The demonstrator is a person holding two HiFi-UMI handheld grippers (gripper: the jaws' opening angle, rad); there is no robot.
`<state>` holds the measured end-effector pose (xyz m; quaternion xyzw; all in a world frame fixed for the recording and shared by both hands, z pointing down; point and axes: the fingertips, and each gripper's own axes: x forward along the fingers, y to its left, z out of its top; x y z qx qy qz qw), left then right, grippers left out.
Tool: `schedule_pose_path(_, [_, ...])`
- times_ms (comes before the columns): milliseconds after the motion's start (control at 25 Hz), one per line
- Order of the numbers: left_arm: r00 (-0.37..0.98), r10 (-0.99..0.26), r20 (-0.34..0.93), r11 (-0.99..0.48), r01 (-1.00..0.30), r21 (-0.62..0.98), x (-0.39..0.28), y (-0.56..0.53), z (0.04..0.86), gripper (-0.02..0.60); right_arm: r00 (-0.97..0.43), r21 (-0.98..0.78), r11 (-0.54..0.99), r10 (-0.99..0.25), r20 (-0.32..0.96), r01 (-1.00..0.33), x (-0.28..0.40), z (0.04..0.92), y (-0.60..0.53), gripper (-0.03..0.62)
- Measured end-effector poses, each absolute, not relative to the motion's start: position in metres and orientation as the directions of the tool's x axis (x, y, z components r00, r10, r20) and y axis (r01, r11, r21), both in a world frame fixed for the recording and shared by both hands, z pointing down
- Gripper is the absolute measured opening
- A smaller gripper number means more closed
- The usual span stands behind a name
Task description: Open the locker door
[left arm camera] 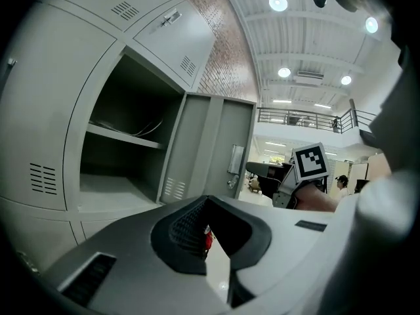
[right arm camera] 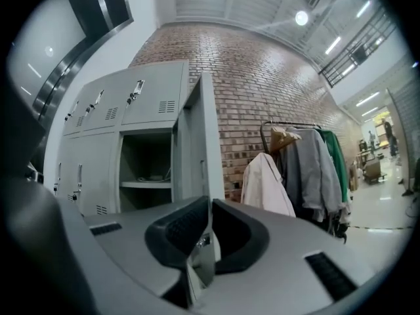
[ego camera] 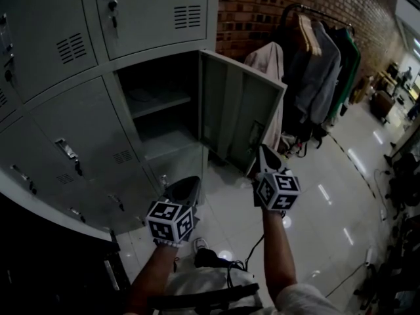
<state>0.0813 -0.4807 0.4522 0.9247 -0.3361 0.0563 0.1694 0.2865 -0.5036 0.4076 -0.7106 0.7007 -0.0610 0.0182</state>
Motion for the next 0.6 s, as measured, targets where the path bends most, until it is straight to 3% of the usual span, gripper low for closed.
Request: schedule_pose_path(600, [0.747, -0.623, 0.231, -0.697, -0.664, 0.269, 0.074, -0.484, 0.456, -0.002, 0.041, -0.106, -0.046, -0.998, 0.054, -0.993, 0.298, 0.409, -0.508, 0.032])
